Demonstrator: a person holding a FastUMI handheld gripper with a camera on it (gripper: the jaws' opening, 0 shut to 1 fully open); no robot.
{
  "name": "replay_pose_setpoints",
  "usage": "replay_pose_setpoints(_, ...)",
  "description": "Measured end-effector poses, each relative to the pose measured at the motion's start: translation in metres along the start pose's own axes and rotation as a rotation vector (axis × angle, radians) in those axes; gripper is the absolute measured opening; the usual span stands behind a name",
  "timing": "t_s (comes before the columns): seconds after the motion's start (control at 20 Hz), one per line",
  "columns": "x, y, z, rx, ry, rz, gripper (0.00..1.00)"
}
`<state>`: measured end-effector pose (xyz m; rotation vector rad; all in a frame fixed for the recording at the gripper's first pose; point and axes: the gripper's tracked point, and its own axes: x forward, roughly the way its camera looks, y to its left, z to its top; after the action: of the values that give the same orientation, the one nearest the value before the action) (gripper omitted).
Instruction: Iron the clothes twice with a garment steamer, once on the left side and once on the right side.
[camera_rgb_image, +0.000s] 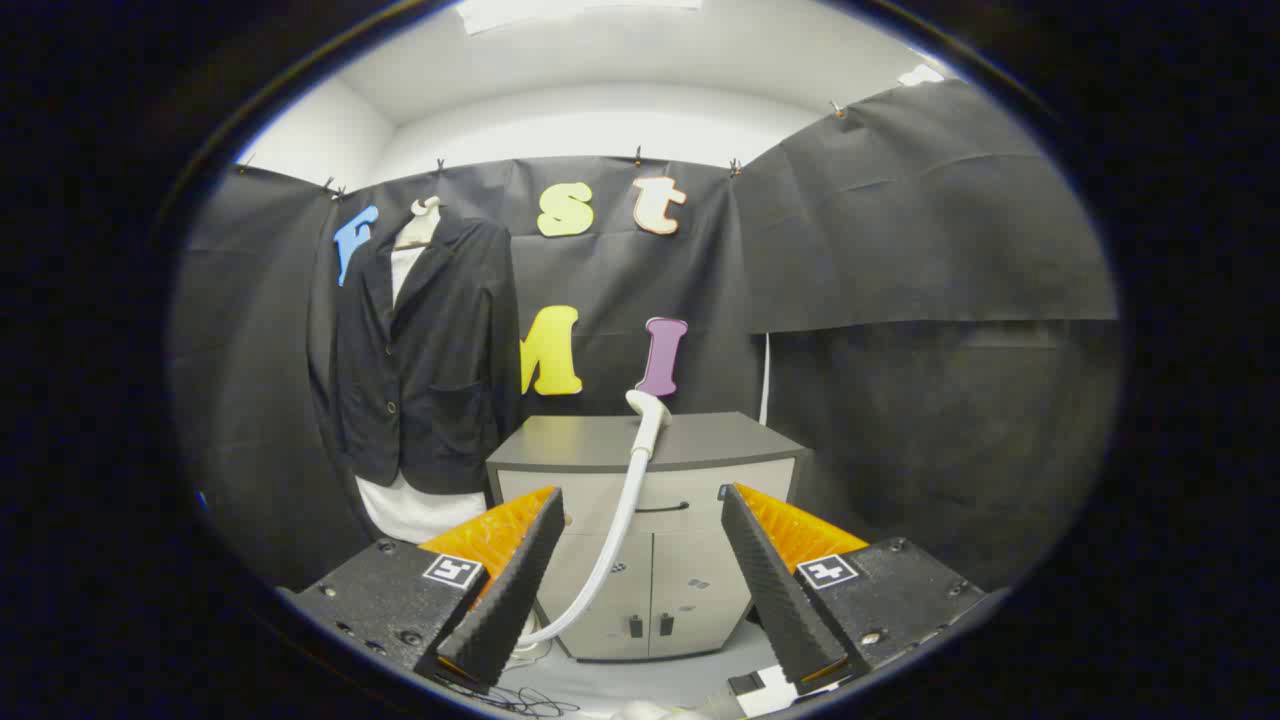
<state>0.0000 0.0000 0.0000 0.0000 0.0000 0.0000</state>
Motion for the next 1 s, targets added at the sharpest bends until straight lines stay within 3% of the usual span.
replay_pose_setpoints(1.0, 0.021, 0.013, 0.004, -0.016, 0.025, 0.025, 0.99)
